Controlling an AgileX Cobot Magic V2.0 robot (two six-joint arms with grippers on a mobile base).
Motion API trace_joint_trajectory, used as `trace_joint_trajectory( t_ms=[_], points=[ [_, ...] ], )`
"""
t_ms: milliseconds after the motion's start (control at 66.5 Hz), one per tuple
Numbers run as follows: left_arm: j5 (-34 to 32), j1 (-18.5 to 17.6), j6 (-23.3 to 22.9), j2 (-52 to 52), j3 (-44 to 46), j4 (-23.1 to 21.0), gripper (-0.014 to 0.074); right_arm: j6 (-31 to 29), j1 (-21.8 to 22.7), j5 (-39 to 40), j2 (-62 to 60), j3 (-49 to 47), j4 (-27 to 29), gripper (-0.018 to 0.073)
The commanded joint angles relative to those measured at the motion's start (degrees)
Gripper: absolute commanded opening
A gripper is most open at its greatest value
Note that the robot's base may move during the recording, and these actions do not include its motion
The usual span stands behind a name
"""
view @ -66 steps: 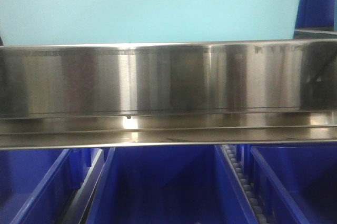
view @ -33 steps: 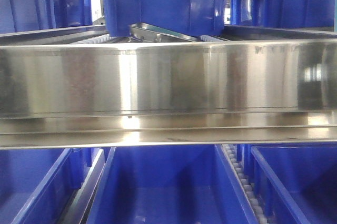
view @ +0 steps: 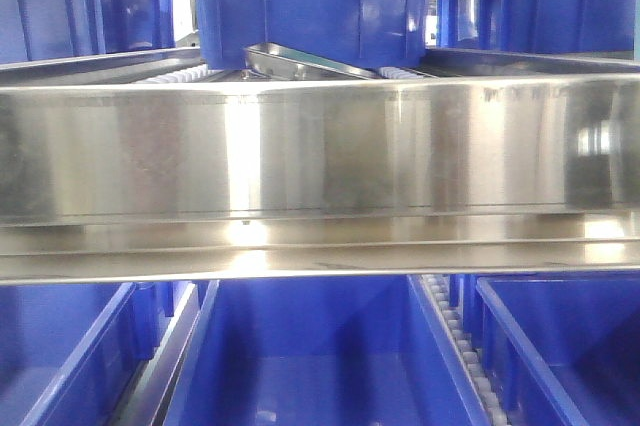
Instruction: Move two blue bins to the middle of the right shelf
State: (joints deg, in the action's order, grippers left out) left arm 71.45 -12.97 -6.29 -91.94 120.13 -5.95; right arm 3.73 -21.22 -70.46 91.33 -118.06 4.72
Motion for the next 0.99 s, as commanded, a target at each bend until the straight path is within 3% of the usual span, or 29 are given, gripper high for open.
trace_joint_trajectory(
  t_ms=[0, 496, 692, 978],
  points=[
    [-1.5, -0.4, 0.7, 0.8, 0.8, -2.7, -0.0111, -1.2, 0.1, 2.2, -0.7, -0.6, 1.0, -0.0151],
    [-1.5, -0.4, 0.7, 0.8, 0.8, -2.6, -0.0111, -1.2, 0.1, 8.3, -0.7, -0.6, 1.0, -0.0151],
    [-10.7, -0.4, 0.7, 0.8, 0.8, -2.3, -0.0111, -1.2, 0.1, 14.0, -0.7, -0.6, 1.0, -0.0151],
    [-12.2, -0.4, 0.7, 0.8, 0.8, -2.3, -0.0111, -1.2, 0.1, 14.4, -0.7, -0.6, 1.0, -0.0151]
  ],
)
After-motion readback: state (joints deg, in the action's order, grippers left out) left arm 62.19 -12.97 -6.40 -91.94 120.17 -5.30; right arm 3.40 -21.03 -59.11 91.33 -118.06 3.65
